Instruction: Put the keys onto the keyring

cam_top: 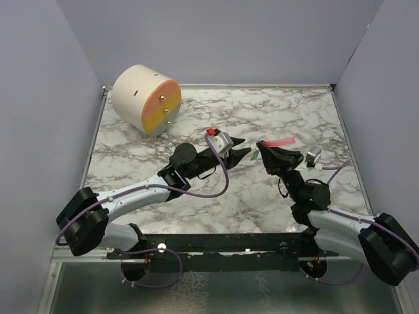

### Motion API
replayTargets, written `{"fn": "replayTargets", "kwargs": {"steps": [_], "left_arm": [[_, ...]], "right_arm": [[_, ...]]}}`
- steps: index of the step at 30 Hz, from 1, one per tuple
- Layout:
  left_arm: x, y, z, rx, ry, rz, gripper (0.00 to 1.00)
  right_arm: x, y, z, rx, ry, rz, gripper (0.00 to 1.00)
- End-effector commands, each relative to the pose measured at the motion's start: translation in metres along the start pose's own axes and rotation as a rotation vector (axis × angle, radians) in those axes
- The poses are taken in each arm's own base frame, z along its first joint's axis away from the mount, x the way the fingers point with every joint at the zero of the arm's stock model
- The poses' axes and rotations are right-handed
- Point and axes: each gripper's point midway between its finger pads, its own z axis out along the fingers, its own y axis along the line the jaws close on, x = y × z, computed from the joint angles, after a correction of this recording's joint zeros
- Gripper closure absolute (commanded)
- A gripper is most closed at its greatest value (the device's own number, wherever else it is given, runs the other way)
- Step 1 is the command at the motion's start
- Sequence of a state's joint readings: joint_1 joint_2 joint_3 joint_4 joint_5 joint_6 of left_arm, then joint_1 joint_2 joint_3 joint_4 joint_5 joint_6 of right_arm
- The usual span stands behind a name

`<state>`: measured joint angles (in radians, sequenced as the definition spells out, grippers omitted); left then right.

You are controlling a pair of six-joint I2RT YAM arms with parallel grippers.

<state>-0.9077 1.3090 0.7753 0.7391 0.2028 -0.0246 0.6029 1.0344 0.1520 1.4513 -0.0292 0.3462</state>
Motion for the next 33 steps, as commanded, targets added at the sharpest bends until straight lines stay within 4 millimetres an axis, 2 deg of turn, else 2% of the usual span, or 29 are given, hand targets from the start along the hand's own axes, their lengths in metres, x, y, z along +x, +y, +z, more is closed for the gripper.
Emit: {"fn": "replayTargets", "kwargs": {"steps": [1, 7, 18, 33], "left_arm": [[-0.005, -0.012, 0.007, 0.08, -0.036, -0.015, 0.61], [0.001, -0.012, 0.014, 0.088, -0.028, -0.03, 0.62], [-0.009, -0.011, 0.017, 0.086, -0.072, -0.023, 0.62], [-0.007, -0.005, 0.021, 0.093, -0.092, -0.04, 0.62]], "right_arm": [[-0.063, 0.028, 0.002, -0.121, -0.25, -0.012, 0.99], [-0.064, 0.03, 0.002, -0.131, -0.254, -0.007, 0.99], [-0.062, 0.032, 0.0, -0.14, -0.245, -0.008, 0.99], [-0.062, 0.035, -0.002, -0.158, -0.242, 0.0, 0.99]]}}
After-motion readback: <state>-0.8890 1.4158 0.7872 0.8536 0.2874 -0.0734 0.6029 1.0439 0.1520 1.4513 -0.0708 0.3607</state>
